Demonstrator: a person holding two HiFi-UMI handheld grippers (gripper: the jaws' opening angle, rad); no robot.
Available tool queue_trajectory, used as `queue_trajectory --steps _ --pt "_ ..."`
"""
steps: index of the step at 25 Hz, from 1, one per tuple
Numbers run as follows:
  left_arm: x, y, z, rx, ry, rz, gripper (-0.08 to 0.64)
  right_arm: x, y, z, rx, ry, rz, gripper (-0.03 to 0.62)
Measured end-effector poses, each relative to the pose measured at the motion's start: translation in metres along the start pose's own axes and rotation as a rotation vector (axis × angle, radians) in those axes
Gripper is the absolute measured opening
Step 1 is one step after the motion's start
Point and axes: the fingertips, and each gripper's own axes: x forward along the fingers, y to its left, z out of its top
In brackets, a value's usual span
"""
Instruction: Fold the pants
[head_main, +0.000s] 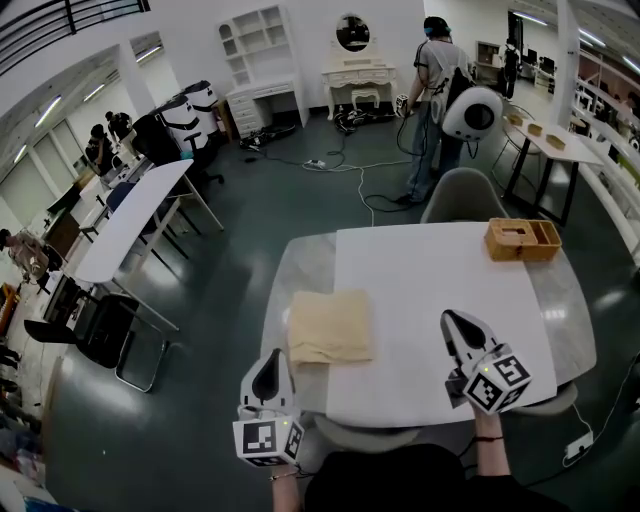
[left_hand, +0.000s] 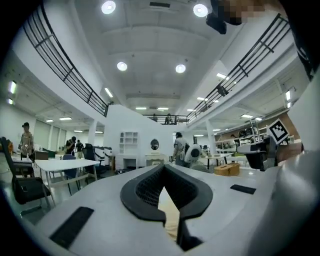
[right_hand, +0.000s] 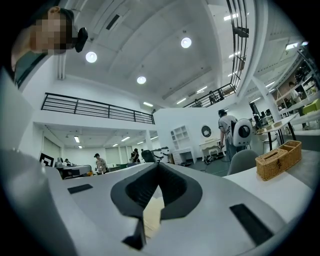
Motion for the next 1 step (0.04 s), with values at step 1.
queue_trajectory --steps 1 --pt "0.0002 -0.0006 -0.0002 0.0 0.0 0.0 0.014 -0.0003 -0.0008 -0.0005 -0.002 0.002 0.0 0.014"
